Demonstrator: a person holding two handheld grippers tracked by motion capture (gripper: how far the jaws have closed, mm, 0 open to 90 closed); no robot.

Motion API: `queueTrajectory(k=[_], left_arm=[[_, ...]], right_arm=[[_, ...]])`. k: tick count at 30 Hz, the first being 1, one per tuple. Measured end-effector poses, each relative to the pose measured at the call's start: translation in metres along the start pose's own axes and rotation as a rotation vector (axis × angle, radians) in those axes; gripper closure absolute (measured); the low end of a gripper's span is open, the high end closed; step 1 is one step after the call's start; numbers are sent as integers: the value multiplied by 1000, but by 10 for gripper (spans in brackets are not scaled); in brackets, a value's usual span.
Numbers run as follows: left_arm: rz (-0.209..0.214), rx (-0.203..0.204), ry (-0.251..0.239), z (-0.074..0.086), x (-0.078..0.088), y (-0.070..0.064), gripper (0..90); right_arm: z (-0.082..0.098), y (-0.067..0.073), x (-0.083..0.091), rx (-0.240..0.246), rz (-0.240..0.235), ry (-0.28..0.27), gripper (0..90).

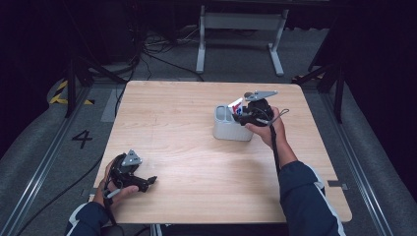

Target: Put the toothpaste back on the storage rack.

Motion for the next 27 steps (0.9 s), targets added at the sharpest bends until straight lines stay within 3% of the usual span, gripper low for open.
queueTrajectory(k=[9, 14, 27], left_arm=[[-2, 0, -2, 0, 0, 0, 7], [0, 0, -1, 0, 0, 0, 7], [0, 0, 0, 0, 0, 0, 6]], right_arm=[[-3, -2, 4, 2, 29, -5, 389], [-4, -1, 6, -9, 17, -16, 355], [-8, 5, 18, 66, 53, 10, 277]])
Point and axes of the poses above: each handheld gripper's, and its own axes: x roughly backward along the jaws, z roughly out of its underside, y roughly to its left, the point moved 4 cm from there along -x, roughly forward along the jaws, and after that the axes turned 11 degrees about -y, right-handed, at the moved point
